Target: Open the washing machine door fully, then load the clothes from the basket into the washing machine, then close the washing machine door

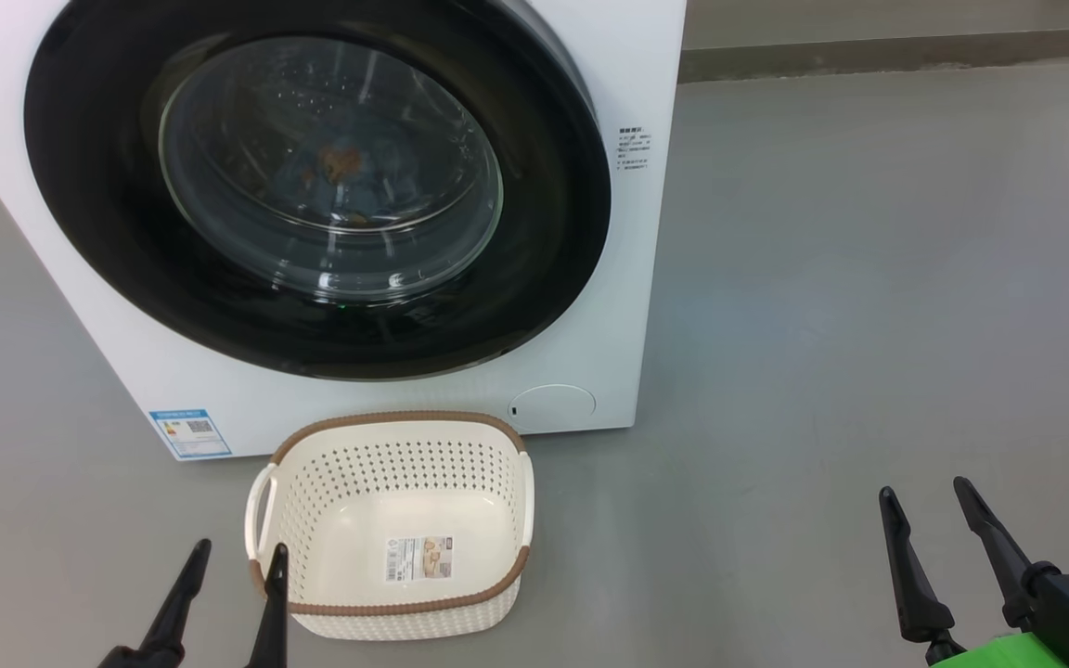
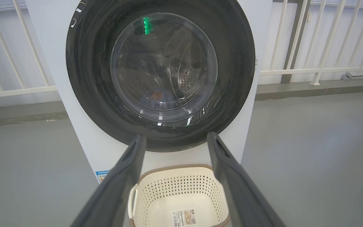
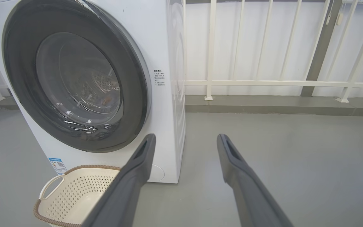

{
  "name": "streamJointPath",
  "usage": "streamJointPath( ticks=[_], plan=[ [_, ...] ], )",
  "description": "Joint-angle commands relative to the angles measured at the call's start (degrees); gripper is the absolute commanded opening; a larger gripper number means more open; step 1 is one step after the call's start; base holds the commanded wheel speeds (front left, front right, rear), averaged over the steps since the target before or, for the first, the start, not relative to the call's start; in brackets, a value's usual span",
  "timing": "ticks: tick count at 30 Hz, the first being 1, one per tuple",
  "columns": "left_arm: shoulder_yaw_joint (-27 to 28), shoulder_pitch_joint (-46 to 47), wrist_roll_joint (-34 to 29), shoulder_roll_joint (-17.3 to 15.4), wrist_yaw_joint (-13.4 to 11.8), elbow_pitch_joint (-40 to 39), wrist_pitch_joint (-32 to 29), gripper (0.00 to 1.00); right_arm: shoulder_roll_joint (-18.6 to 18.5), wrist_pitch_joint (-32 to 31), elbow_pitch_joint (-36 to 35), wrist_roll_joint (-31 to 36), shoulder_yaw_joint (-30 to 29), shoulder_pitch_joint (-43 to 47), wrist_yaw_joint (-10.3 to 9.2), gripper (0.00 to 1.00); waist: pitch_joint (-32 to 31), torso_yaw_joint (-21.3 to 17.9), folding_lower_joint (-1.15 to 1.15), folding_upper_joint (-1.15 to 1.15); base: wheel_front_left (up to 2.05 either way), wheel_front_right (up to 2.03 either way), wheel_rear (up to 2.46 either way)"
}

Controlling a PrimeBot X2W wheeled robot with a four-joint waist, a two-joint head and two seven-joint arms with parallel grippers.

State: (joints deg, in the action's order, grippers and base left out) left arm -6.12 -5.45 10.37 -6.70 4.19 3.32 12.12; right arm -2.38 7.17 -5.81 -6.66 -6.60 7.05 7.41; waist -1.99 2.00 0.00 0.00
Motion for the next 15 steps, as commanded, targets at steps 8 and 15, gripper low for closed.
streamJointPath(
  ticks=[8,15],
  plan=[
    [1.44,1.57,0.71,-1.14,-0.91,-1.66,0.06,1.0,-0.5,0.32,-1.37,-0.05,1.57,-1.43,0.08,1.0,0.1,-0.16,0.0,0.0,0.0,0.0,0.0],
    [1.2,1.67,0.89,-1.32,-1.38,-1.45,0.16,1.0,-0.5,0.46,-1.03,-0.14,1.7,-1.65,0.08,1.0,0.21,-0.07,0.0,0.0,0.0,0.0,0.0]
  ],
)
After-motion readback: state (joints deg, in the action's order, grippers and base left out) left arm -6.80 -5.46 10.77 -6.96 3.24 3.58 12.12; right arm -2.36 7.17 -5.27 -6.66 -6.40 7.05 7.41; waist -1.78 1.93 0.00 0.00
